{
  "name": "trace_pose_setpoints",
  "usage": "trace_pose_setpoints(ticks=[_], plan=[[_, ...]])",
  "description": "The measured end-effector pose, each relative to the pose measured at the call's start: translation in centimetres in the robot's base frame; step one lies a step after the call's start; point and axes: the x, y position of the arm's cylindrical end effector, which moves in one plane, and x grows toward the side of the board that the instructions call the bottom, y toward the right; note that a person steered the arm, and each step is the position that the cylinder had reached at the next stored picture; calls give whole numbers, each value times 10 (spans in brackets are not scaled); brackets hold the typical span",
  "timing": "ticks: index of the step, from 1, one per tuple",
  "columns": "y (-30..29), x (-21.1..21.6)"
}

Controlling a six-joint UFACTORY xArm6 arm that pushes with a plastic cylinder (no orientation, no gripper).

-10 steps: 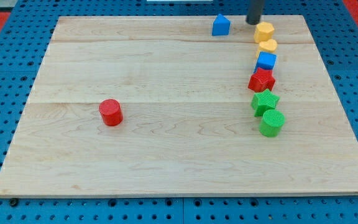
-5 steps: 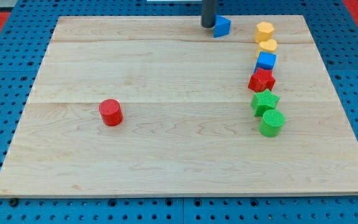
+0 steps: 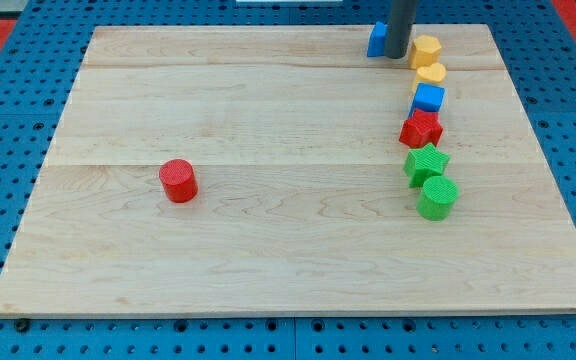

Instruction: Push the blue triangle into the yellow hexagon

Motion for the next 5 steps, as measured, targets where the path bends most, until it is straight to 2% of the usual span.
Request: trace_pose_setpoints(ticks=[1, 2, 3, 4, 5], plan=[[-1, -6], [-26, 18], [-74, 27], [-88, 7], [-75, -19]])
